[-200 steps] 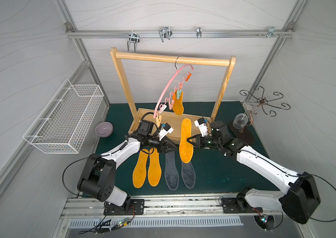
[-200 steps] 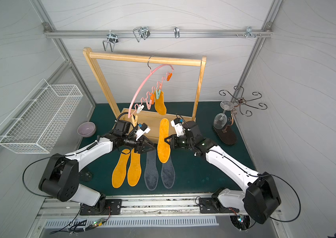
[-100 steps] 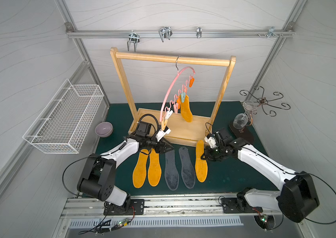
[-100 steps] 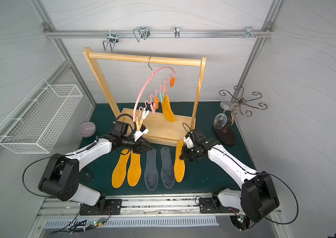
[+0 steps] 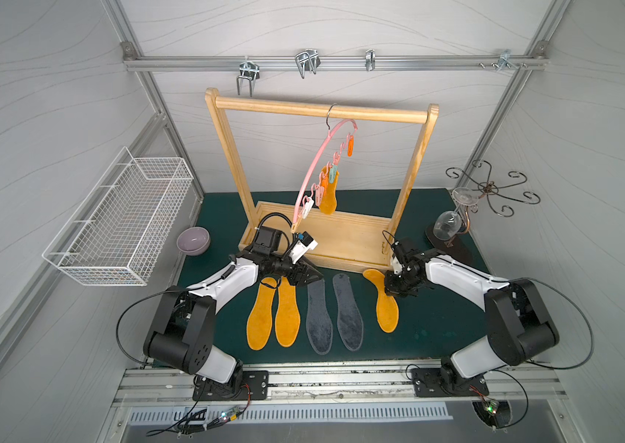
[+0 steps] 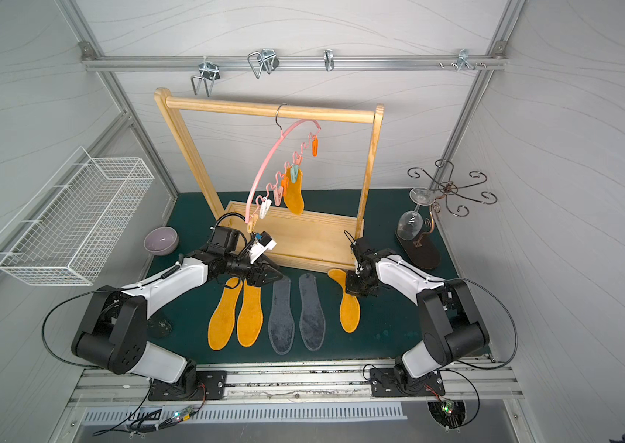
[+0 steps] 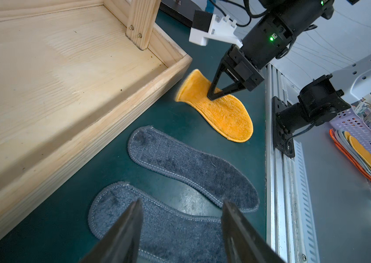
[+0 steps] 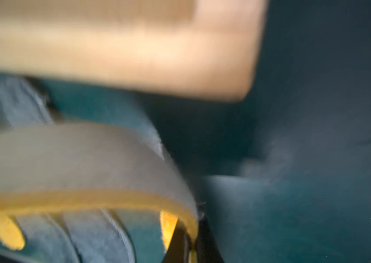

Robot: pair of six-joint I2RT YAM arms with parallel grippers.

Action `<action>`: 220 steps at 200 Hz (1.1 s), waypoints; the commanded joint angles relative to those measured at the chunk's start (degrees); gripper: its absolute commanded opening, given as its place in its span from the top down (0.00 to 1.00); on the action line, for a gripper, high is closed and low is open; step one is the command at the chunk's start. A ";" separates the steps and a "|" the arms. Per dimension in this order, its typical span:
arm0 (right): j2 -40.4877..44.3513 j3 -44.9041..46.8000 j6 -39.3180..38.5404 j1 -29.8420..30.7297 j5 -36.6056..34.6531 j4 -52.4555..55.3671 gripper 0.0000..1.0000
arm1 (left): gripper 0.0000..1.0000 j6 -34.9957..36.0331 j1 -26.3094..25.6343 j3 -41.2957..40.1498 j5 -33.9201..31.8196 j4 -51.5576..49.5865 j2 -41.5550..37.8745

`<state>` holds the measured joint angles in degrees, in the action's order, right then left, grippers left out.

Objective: Take the shoe insoles off the hanger
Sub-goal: Move the clothesline to the center of the board.

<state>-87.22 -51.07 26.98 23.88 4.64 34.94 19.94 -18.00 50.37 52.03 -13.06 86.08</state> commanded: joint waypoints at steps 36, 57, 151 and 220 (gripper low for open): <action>-2.65 -2.32 0.70 -2.92 -4.08 -9.33 1.00 | 0.39 1.23 0.17 -0.16 1.49 1.00 -1.01; -5.32 -3.59 1.05 -3.57 -3.61 -11.44 1.00 | 0.39 1.09 0.16 -0.22 1.88 1.35 -0.79; -9.10 -4.92 0.33 -6.10 -6.93 -15.00 1.00 | 0.39 0.62 0.16 -0.33 2.40 1.63 -0.39; -5.48 -6.05 -1.21 -4.05 -11.56 -5.81 1.00 | 0.39 0.93 0.16 -0.45 1.98 1.57 -0.74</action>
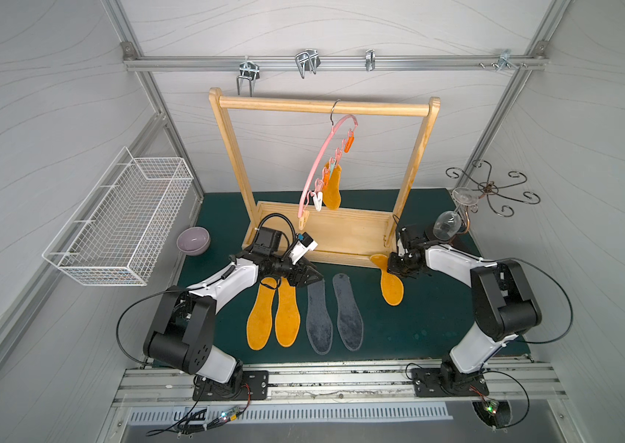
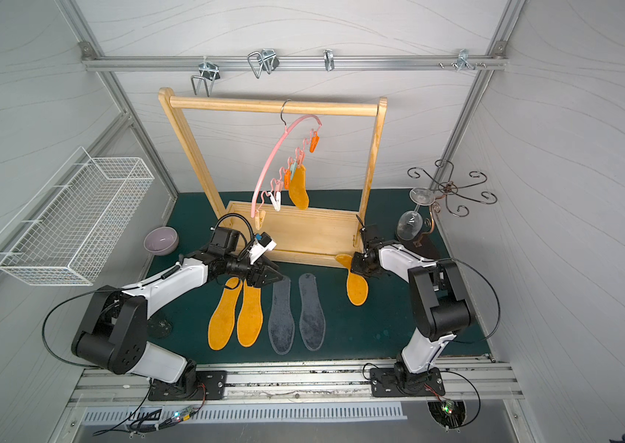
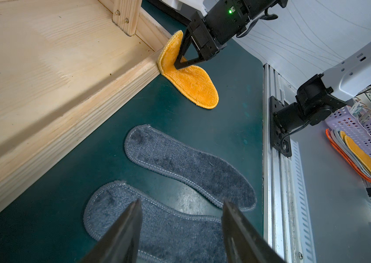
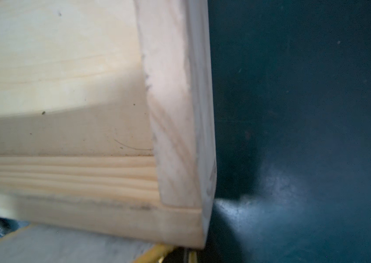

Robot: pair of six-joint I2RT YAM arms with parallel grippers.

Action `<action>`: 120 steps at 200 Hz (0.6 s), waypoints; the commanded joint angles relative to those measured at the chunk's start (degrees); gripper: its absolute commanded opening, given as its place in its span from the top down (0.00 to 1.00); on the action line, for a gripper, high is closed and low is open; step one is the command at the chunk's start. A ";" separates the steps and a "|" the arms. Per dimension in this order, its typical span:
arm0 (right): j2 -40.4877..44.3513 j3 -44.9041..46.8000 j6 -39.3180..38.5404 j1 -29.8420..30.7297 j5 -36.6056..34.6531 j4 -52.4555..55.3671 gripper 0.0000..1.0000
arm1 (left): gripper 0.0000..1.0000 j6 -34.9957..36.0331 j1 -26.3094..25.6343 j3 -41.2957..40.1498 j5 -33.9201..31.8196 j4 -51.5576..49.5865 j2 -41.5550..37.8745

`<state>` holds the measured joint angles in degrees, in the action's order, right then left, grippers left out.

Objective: Take the shoe insoles off the hanger
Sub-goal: Move the clothesline to the center of the board.

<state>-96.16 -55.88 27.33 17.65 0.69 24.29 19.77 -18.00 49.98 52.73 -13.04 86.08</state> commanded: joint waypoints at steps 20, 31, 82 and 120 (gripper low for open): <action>7.00 -0.36 -2.33 5.47 -11.93 9.84 1.00 | 0.39 0.93 0.16 -0.08 1.34 1.44 -0.73; 8.93 0.42 -1.80 6.68 -12.04 12.44 1.00 | 0.39 1.10 0.16 -0.14 1.26 1.52 -0.83; 18.17 4.64 -1.42 8.59 -5.77 21.37 1.00 | 0.39 1.13 0.16 -0.40 1.93 1.93 -1.23; 20.36 5.74 -2.76 8.74 1.14 24.08 1.00 | 0.39 0.62 0.16 -0.14 2.64 1.97 -0.65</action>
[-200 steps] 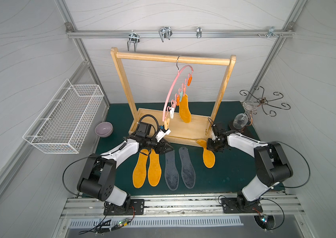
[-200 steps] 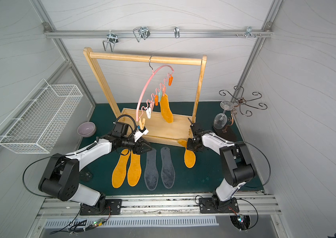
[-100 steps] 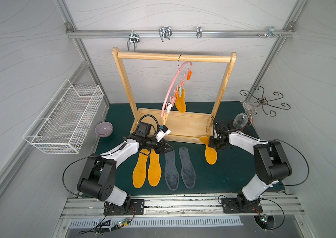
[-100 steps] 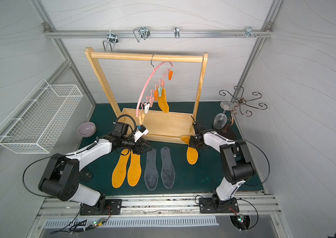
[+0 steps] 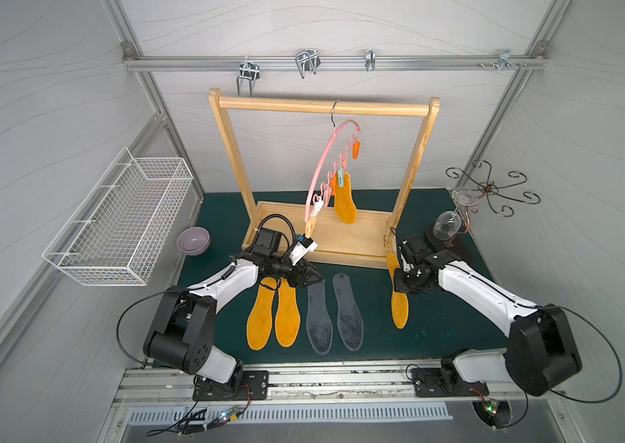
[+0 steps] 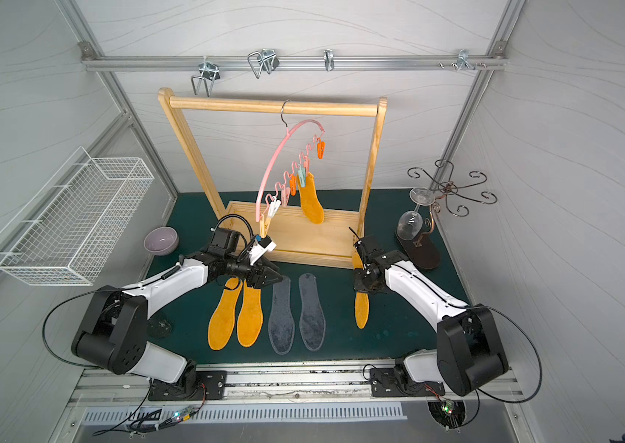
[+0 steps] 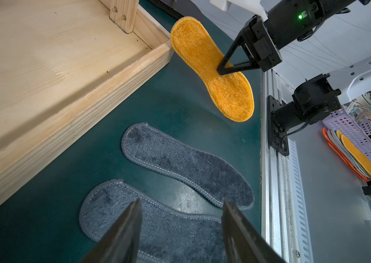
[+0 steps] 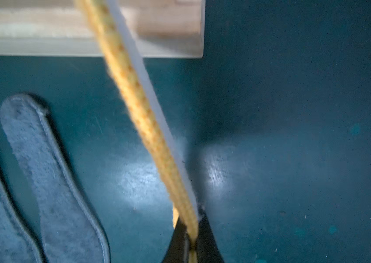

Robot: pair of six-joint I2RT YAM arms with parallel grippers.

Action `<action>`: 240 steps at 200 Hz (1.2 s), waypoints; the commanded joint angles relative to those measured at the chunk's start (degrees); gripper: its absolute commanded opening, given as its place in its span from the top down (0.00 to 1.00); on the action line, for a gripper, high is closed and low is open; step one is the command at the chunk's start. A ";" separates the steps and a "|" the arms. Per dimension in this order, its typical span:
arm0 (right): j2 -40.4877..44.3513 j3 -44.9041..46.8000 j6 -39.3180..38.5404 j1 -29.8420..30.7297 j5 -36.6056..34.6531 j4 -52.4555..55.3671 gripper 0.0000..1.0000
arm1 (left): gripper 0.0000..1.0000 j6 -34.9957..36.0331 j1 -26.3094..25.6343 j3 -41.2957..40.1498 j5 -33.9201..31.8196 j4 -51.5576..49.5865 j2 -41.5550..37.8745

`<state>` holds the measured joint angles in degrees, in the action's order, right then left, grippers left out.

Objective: Take the shoe insoles off the hanger
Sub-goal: Move the clothesline to the center of the board, then place the insole at the center of the board.

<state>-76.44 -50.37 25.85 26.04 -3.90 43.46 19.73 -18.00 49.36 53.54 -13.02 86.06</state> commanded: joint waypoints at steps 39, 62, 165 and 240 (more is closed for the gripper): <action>-2.60 -0.16 -3.28 0.76 8.04 5.13 1.00 | 0.39 0.79 0.16 0.50 2.10 1.61 -0.73; -5.29 -1.13 -3.73 0.60 1.13 6.20 0.99 | 0.39 0.58 0.16 0.47 2.27 1.94 -0.48; -5.52 0.36 -5.07 -3.54 -2.24 2.15 0.70 | 0.39 0.64 0.16 0.63 2.79 1.59 -0.37; -5.85 -0.27 -5.79 -3.21 -5.34 3.73 0.48 | 0.39 1.17 0.16 0.87 2.71 0.80 -0.30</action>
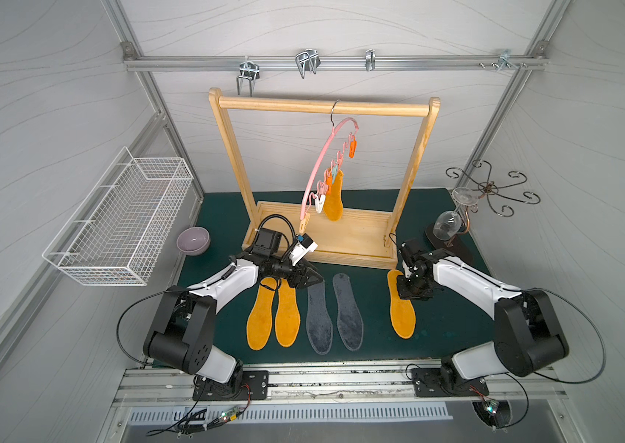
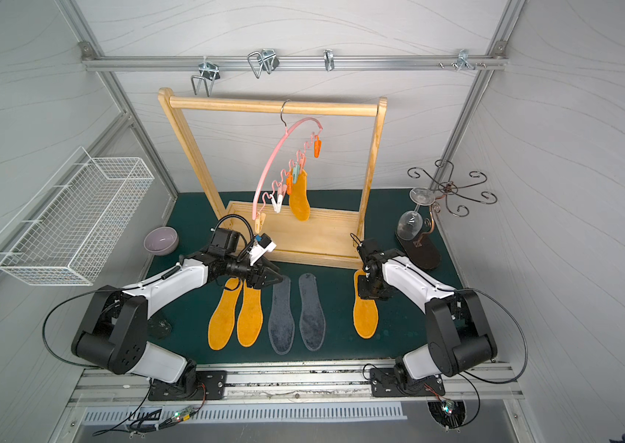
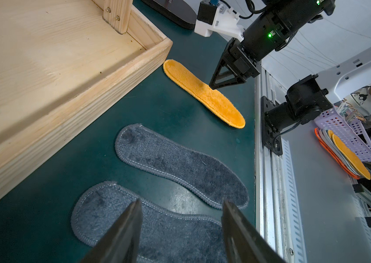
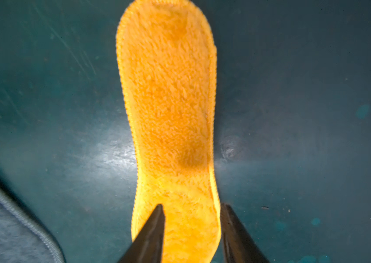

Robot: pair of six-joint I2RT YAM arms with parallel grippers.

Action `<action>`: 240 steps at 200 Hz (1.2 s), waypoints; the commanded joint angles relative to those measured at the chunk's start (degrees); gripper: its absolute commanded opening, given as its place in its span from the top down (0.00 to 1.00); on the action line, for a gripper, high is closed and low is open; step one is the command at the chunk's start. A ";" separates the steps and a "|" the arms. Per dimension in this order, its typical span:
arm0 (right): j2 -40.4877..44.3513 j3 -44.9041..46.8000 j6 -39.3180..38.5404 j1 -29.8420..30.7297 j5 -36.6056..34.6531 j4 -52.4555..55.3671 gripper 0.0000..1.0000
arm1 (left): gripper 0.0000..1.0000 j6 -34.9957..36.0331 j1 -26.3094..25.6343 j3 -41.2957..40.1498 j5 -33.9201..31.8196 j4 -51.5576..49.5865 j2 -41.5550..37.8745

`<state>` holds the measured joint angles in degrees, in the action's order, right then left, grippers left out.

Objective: Take the shoe insoles off the hanger
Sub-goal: Place the insole at the center of the board.

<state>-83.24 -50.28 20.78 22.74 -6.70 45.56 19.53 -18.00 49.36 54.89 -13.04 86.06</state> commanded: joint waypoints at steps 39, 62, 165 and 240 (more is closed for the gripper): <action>2.58 -1.04 -4.08 3.01 -1.33 0.38 0.40 | 0.39 1.54 0.19 0.86 1.22 0.71 -0.13; 5.99 -0.46 -5.04 5.39 -2.19 -2.05 0.39 | 0.39 1.43 0.32 0.91 1.18 0.56 -0.15; 30.62 19.21 -24.35 12.68 12.52 -50.76 0.38 | 0.38 -2.53 5.51 -0.57 1.11 4.84 -1.29; 11.98 10.19 -34.79 12.58 20.79 -72.55 0.31 | 0.26 -7.81 10.35 -2.91 -5.20 10.62 -3.28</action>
<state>-66.39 -35.18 -9.13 35.11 11.86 -18.87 14.00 -9.76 46.96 52.14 -7.25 84.90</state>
